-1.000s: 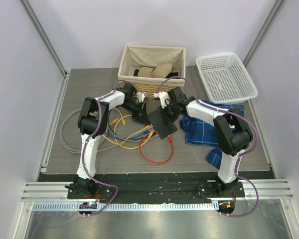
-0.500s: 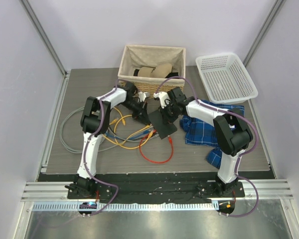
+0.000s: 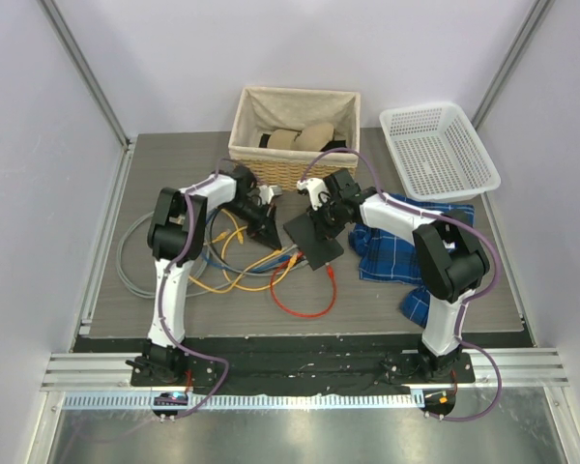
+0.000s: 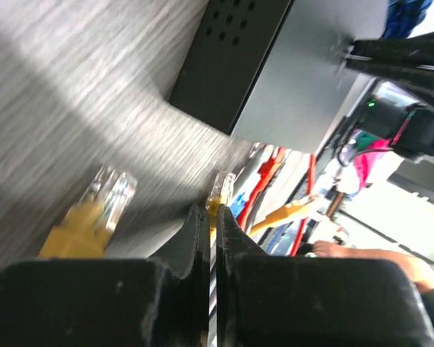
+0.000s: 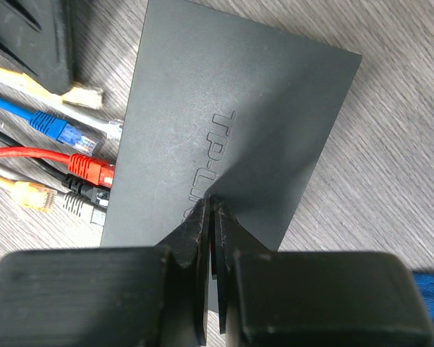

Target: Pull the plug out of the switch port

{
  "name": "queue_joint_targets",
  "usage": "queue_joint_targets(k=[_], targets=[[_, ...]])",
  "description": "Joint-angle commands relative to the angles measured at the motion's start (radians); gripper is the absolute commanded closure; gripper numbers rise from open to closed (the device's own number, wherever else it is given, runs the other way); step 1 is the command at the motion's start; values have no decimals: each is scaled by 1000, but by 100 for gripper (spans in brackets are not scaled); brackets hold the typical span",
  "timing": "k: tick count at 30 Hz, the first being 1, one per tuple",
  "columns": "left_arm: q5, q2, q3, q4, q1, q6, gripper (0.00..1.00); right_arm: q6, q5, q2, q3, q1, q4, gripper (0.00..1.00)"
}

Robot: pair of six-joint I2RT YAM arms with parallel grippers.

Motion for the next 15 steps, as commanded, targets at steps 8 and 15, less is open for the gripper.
queue_joint_targets(k=[8,15], targets=[[-309,-81,265,-133,123,186,100,-26,54,84,-17,11,-90,92],[-599,-183,337,-133,211,353,100,-29,54,76,-31,11,-76,92]])
